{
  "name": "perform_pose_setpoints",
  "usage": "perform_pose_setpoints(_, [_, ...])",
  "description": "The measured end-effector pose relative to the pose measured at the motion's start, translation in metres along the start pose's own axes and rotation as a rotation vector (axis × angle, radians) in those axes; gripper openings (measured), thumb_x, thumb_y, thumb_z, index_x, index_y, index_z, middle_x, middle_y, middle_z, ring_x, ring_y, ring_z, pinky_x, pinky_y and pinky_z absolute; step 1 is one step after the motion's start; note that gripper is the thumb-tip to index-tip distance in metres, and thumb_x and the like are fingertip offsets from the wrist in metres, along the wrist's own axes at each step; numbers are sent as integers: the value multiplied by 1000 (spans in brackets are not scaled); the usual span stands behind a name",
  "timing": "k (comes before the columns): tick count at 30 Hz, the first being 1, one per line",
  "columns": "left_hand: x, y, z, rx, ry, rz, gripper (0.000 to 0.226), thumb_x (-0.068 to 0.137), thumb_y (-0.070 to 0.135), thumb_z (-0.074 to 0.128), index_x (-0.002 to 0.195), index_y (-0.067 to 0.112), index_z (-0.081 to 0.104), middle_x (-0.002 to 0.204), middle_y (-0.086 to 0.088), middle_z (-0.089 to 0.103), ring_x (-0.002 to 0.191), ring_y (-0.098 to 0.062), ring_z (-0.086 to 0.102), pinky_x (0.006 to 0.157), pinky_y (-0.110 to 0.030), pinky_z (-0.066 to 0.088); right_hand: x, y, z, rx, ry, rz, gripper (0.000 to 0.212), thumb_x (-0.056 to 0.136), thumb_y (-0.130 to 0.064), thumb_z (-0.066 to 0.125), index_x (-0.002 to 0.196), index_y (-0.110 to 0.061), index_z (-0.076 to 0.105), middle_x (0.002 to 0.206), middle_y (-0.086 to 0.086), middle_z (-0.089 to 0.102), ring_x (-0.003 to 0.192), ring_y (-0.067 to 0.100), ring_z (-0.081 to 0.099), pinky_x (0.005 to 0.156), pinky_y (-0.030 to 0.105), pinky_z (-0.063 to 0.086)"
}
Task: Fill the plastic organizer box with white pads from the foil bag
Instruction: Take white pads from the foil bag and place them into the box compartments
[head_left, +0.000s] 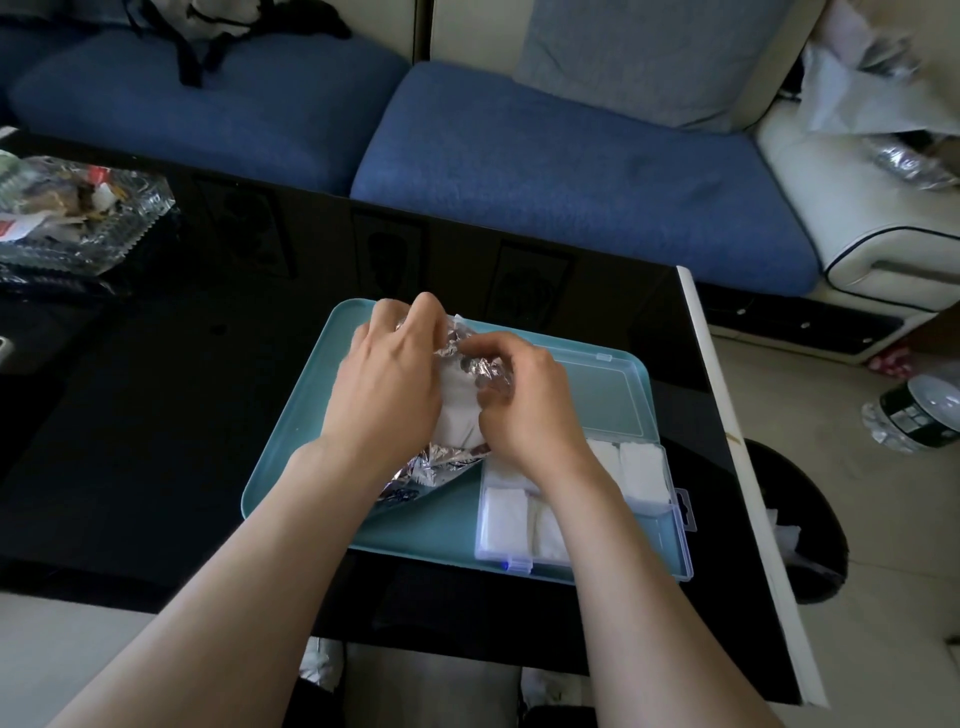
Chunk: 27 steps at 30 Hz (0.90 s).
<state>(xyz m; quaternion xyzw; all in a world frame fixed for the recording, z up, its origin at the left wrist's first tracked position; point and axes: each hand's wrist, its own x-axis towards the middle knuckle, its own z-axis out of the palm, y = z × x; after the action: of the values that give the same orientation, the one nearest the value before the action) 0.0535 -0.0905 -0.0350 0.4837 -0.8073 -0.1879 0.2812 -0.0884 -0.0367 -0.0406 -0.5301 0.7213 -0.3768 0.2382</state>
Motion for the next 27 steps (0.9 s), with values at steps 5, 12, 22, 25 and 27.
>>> perform_pose_setpoints(5, [2, 2, -4, -17, 47, -67, 34, 91, -1, 47, 116, 22, 54, 109, -6, 63, 91, -33, 58, 70, -44, 44, -3, 2, -2, -39, 6, -50, 53, 85, 14, 59, 115, -29, 62, 92, -4, 68, 68, 8, 59, 49, 20, 43])
perform_pose_setpoints(12, [2, 5, -3, 17, 60, -124, 29, 92, -1, 47, 111, 20, 52, 105, -7, 60, 87, -35, 57, 72, -44, 43, -5, 0, 2, -251, -5, -93, 44, 88, -20, 73, 131, -26, 72, 126, -3, 66, 112, 14, 64, 92, 27, 54])
perform_pose_setpoints(22, [3, 9, -3, 17, 122, -166, 26, 97, 7, 52, 116, 23, 58, 108, -3, 69, 94, -34, 63, 77, -47, 49, -5, -1, 4, -337, -42, -79, 37, 92, -35, 77, 127, -26, 71, 121, 2, 56, 108, 20, 60, 84, 27, 42])
perform_pose_setpoints(25, [3, 9, -3, 5, 138, -158, 24, 98, 11, 55, 116, 25, 61, 107, -1, 72, 95, -33, 65, 75, -45, 50, -7, 1, 9, -309, -77, -97, 33, 96, -40, 72, 127, -31, 72, 112, 2, 54, 100, 19, 58, 77, 29, 42])
perform_pose_setpoints(27, [3, 9, -3, 22, 128, -161, 26, 97, 12, 56, 117, 27, 61, 107, -1, 72, 95, -34, 65, 73, -43, 49, -6, 1, 10, -270, -60, -113, 26, 100, -41, 69, 122, -30, 77, 101, 2, 50, 88, 16, 52, 67, 27, 32])
